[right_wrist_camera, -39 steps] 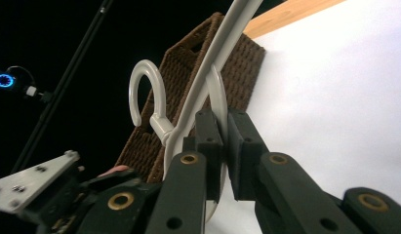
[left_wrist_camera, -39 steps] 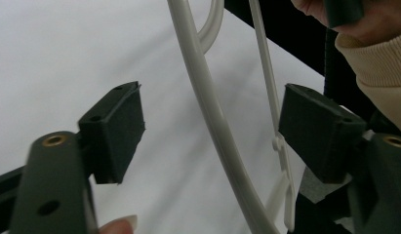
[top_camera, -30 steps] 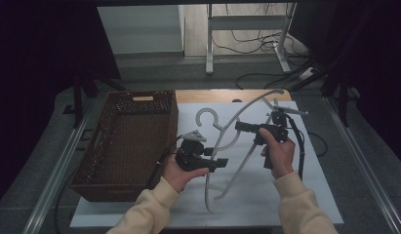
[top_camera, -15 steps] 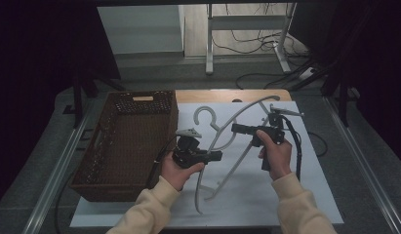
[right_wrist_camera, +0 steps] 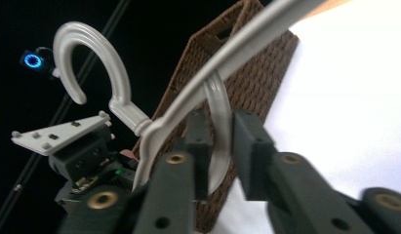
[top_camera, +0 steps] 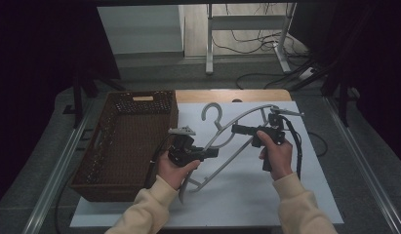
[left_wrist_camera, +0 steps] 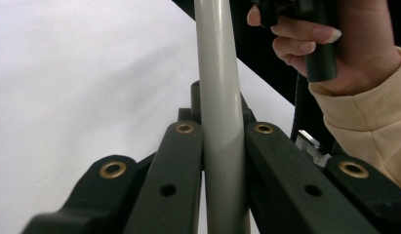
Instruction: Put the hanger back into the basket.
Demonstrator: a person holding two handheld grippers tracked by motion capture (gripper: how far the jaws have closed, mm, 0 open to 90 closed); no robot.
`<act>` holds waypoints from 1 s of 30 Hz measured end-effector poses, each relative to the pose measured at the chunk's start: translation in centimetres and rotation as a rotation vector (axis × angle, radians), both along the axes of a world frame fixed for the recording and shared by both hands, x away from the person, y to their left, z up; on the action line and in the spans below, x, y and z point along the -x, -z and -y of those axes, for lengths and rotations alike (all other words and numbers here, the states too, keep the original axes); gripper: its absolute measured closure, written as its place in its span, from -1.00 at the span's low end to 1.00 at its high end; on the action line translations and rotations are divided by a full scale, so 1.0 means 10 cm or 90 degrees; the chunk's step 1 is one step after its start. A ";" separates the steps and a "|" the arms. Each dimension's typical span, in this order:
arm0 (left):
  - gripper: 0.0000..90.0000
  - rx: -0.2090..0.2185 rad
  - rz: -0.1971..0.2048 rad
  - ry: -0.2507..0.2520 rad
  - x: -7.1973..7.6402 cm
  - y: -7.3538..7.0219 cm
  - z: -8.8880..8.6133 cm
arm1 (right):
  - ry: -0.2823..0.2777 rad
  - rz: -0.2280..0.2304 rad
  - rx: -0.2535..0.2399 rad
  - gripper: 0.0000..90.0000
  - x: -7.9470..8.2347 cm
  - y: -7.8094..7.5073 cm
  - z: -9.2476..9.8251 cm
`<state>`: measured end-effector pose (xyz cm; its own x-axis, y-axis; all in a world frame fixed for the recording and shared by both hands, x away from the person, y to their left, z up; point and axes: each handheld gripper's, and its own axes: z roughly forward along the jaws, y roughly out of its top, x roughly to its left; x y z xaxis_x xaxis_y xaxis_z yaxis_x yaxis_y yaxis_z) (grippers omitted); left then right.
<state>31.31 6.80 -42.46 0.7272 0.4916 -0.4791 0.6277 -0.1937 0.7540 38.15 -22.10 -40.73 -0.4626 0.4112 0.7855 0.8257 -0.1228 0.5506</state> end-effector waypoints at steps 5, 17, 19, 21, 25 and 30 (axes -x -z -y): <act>0.95 -0.007 0.001 -0.001 0.00 0.02 0.00 | 0.022 0.077 0.025 -0.13 0.07 -0.04 0.10; 0.95 0.011 0.010 -0.005 0.04 -0.09 -0.05 | 0.013 0.269 0.198 -0.79 0.62 -0.09 0.63; 0.95 0.013 0.012 -0.004 0.05 -0.12 -0.05 | 0.021 0.271 0.209 -0.78 0.69 -0.03 0.75; 0.95 0.012 0.015 0.000 0.06 -0.15 -0.07 | 0.033 0.269 0.225 -0.78 0.71 0.03 0.84; 0.95 0.018 0.019 0.004 0.10 -0.24 -0.10 | 0.033 0.258 0.247 -0.78 0.67 0.23 0.94; 0.95 0.014 0.038 0.005 0.13 -0.37 -0.21 | 0.018 0.226 0.305 -0.79 0.59 0.45 0.92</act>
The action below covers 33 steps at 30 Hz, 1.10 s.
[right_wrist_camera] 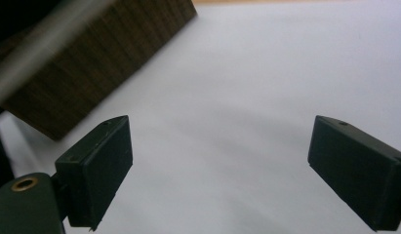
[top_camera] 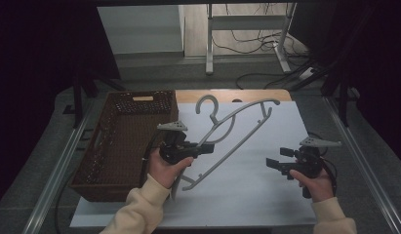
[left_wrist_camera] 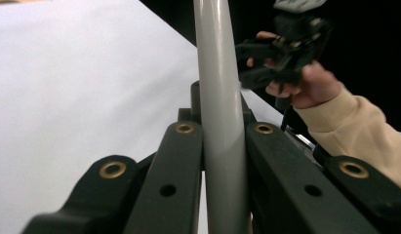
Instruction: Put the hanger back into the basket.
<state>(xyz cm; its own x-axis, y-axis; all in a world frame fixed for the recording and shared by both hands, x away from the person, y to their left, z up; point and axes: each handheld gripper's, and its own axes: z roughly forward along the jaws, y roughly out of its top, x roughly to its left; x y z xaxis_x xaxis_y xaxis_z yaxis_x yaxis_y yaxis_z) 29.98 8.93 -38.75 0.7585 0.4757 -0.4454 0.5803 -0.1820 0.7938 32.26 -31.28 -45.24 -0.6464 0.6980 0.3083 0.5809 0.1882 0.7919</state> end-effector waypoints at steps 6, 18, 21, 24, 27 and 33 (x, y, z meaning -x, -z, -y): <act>0.95 -0.010 0.004 -0.001 0.01 -0.07 -0.16 | 0.011 -0.012 0.072 -0.79 -0.05 0.13 -0.06; 0.95 -0.021 -0.009 0.002 -0.06 -0.10 -0.41 | 0.020 -0.026 0.144 -0.79 -0.08 0.28 -0.04; 0.95 -0.017 -0.014 0.000 -0.08 -0.09 -0.50 | 0.022 -0.026 0.144 -0.79 -0.08 0.28 -0.03; 0.95 -0.014 -0.020 -0.010 -0.10 -0.09 -0.60 | 0.023 -0.026 0.143 -0.79 -0.08 0.28 -0.02; 0.95 -0.006 -0.019 -0.028 -0.09 -0.13 -0.76 | 0.023 -0.027 0.142 -0.79 -0.09 0.28 -0.01; 0.95 -0.021 -0.003 -0.078 -0.05 -0.24 -1.12 | 0.021 -0.027 0.147 -0.79 -0.09 0.29 -0.01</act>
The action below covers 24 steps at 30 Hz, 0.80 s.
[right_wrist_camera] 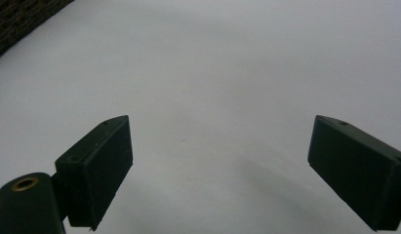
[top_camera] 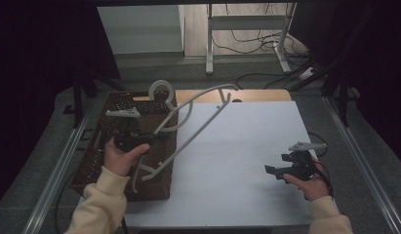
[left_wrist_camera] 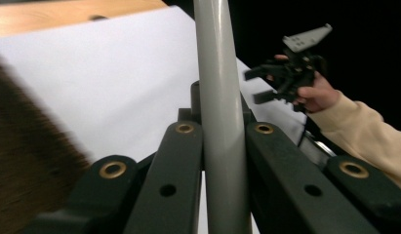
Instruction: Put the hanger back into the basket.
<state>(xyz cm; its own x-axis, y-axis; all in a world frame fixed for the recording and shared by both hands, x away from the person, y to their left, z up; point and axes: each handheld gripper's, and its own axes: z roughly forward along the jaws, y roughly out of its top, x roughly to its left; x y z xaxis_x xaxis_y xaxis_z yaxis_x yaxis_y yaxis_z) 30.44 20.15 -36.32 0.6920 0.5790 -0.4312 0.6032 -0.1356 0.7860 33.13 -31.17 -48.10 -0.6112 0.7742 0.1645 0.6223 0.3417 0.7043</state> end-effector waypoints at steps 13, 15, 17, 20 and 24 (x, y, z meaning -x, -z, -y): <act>0.95 0.006 -0.008 -0.062 -0.12 0.01 -0.64 | 0.012 0.000 0.006 -0.78 0.00 -0.01 0.02; 0.95 0.009 -0.007 -0.064 -0.14 0.04 -0.70 | 0.011 0.000 0.006 -0.78 0.00 -0.02 0.03; 0.95 0.009 -0.007 -0.067 -0.16 0.06 -0.76 | 0.008 -0.001 0.004 -0.79 0.01 -0.02 0.02; 0.95 0.000 -0.011 -0.081 -0.18 0.08 -0.85 | 0.008 -0.002 0.006 -0.79 0.00 -0.01 0.02; 0.95 -0.013 -0.017 -0.103 -0.23 0.11 -0.97 | 0.007 -0.002 0.008 -0.79 0.00 -0.01 0.02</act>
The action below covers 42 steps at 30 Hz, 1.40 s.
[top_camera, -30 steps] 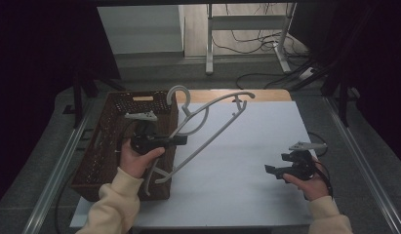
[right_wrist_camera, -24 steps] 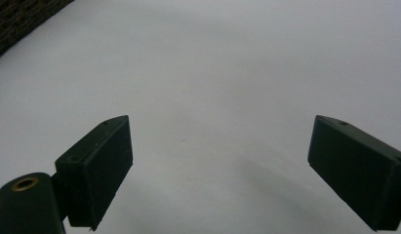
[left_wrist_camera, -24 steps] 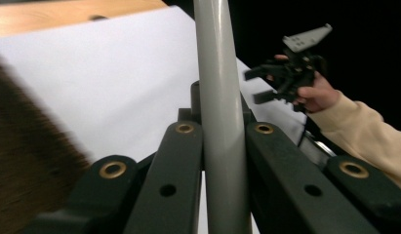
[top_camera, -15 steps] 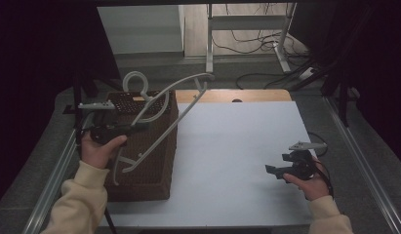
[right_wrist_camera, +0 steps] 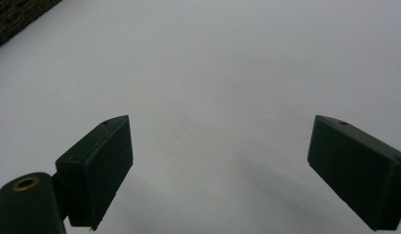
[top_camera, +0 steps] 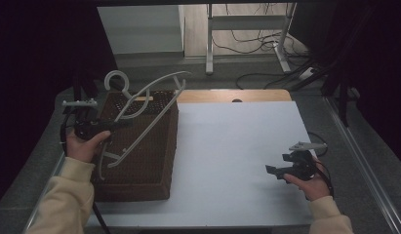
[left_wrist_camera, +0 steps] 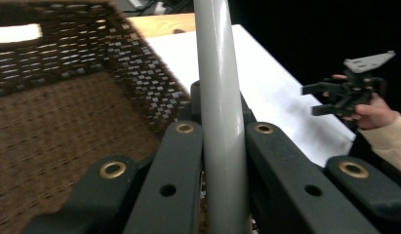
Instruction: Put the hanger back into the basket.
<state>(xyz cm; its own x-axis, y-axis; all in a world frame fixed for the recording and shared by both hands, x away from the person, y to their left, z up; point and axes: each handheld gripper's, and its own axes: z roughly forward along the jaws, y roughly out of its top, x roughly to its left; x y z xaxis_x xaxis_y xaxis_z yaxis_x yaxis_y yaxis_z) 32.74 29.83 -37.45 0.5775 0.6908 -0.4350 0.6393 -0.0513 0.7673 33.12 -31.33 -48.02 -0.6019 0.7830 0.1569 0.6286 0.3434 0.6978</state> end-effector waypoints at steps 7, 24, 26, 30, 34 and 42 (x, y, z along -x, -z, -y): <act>0.95 -0.023 -0.004 -0.010 -0.02 0.03 -0.18 | -0.004 -0.002 -0.002 -0.79 0.00 0.00 0.00; 0.95 -0.090 -0.003 0.000 -0.05 0.24 -0.46 | -0.004 -0.007 0.004 -0.79 0.00 0.01 -0.02; 0.95 -0.091 -0.001 0.005 -0.05 0.26 -0.46 | -0.004 -0.006 0.003 -0.79 0.00 0.01 -0.01; 0.95 -0.108 -0.003 0.006 -0.05 0.29 -0.47 | -0.005 -0.007 0.004 -0.79 0.00 0.01 -0.01; 0.95 -0.118 -0.010 0.003 -0.06 0.32 -0.50 | -0.007 -0.007 0.005 -0.79 0.00 0.01 -0.02; 0.94 -0.123 -0.020 0.001 -0.08 0.39 -0.50 | -0.012 -0.013 0.006 -0.79 0.00 0.02 -0.03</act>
<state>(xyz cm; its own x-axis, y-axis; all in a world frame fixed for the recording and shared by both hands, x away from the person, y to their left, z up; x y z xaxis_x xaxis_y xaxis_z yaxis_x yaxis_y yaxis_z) 33.54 34.85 -41.36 0.5664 0.7625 -0.3128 0.6627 -0.1958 0.7228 33.10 -31.06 -48.23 -0.6127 0.7734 0.1627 0.6367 0.3610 0.6814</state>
